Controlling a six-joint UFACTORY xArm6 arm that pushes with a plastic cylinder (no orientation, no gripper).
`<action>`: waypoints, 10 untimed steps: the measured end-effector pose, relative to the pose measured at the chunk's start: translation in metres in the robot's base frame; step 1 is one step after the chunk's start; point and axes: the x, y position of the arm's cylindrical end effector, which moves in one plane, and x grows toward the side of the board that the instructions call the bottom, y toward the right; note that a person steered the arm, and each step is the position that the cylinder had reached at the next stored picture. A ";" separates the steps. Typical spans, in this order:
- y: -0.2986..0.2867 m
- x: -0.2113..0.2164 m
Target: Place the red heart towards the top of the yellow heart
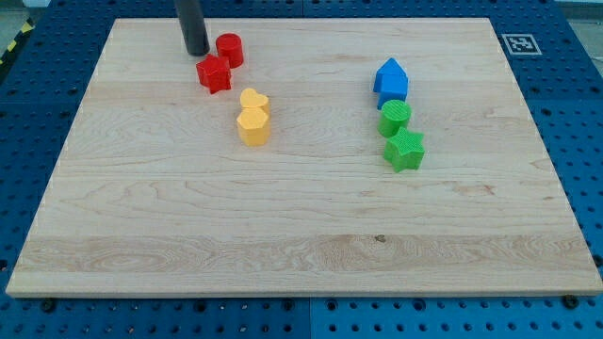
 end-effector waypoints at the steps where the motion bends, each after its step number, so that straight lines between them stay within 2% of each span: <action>1: -0.005 0.016; 3: -0.007 0.027; 7: 0.028 0.058; 10: 0.043 0.063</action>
